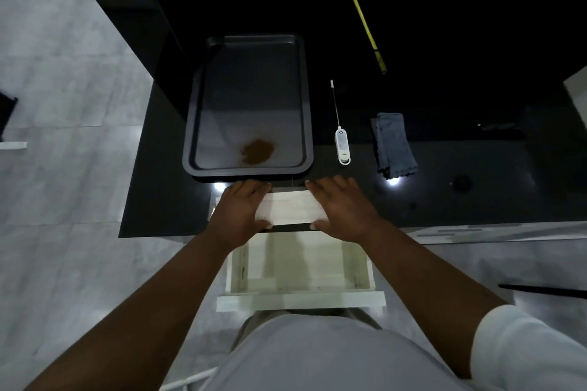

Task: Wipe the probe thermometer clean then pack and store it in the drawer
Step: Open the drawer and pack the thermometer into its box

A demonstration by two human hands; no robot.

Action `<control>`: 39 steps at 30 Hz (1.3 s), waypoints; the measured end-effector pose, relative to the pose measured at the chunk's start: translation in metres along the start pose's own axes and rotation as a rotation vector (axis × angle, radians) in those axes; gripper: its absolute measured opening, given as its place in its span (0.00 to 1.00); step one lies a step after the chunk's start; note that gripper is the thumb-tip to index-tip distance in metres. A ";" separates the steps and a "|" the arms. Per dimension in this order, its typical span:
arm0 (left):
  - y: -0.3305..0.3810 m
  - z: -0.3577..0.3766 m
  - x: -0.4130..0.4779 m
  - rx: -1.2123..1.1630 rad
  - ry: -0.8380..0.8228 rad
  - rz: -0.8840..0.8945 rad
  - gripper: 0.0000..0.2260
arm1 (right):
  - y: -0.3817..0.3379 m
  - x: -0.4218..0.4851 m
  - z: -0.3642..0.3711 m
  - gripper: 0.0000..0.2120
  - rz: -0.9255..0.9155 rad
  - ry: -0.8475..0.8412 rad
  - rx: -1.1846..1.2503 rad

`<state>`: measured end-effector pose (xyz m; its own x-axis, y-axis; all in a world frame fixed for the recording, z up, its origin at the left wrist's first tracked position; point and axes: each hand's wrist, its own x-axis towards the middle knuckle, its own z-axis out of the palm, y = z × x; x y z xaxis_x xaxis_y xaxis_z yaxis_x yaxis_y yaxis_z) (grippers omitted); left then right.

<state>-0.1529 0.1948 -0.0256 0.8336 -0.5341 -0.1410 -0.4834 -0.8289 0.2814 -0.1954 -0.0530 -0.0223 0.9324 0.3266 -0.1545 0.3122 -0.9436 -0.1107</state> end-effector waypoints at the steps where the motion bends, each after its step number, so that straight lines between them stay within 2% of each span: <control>1: 0.000 -0.001 0.000 0.000 0.013 -0.001 0.37 | 0.000 -0.001 -0.001 0.42 -0.003 0.031 0.006; 6: 0.003 -0.011 0.000 -0.009 0.095 -0.006 0.35 | 0.008 -0.002 -0.012 0.39 -0.015 0.145 0.027; 10: 0.009 -0.019 0.003 -0.008 0.147 0.024 0.33 | 0.014 -0.002 -0.021 0.31 -0.023 0.206 0.089; 13: 0.010 -0.023 0.005 0.026 0.159 0.054 0.26 | 0.016 -0.005 -0.027 0.22 -0.021 0.268 0.197; 16: 0.012 -0.030 0.006 0.109 0.183 0.095 0.20 | 0.016 -0.011 -0.036 0.19 0.049 0.238 0.299; 18: 0.017 -0.037 0.004 0.155 0.219 0.079 0.24 | 0.017 -0.012 -0.040 0.17 0.117 0.236 0.345; 22: 0.028 -0.042 0.002 0.213 0.208 0.074 0.38 | 0.021 -0.007 -0.052 0.07 0.236 0.192 0.601; 24: 0.029 -0.041 0.003 0.231 0.185 0.058 0.40 | 0.024 -0.002 -0.056 0.08 0.267 0.161 0.717; 27: 0.028 -0.038 0.003 0.210 0.138 0.020 0.37 | 0.028 0.007 -0.059 0.08 0.330 0.093 0.883; 30: 0.026 -0.035 0.003 0.179 0.099 -0.009 0.34 | 0.033 0.013 -0.054 0.10 0.319 0.039 0.786; 32: 0.023 -0.035 0.003 0.179 0.085 -0.024 0.34 | 0.034 0.018 -0.052 0.13 0.348 0.076 0.757; 34: 0.020 -0.035 0.001 0.177 0.072 -0.042 0.35 | 0.040 0.026 -0.045 0.17 0.446 0.190 0.663; 36: 0.017 -0.035 -0.002 0.176 0.057 -0.054 0.36 | 0.051 0.038 -0.036 0.17 0.562 0.307 0.594; 39: 0.015 -0.032 -0.009 0.162 0.028 -0.080 0.38 | 0.066 0.058 -0.024 0.18 0.668 0.272 0.551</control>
<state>-0.1587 0.1922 0.0105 0.8773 -0.4620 -0.1302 -0.4498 -0.8859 0.1133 -0.1159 -0.0975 -0.0152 0.9206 -0.3698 -0.1257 -0.3755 -0.7492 -0.5457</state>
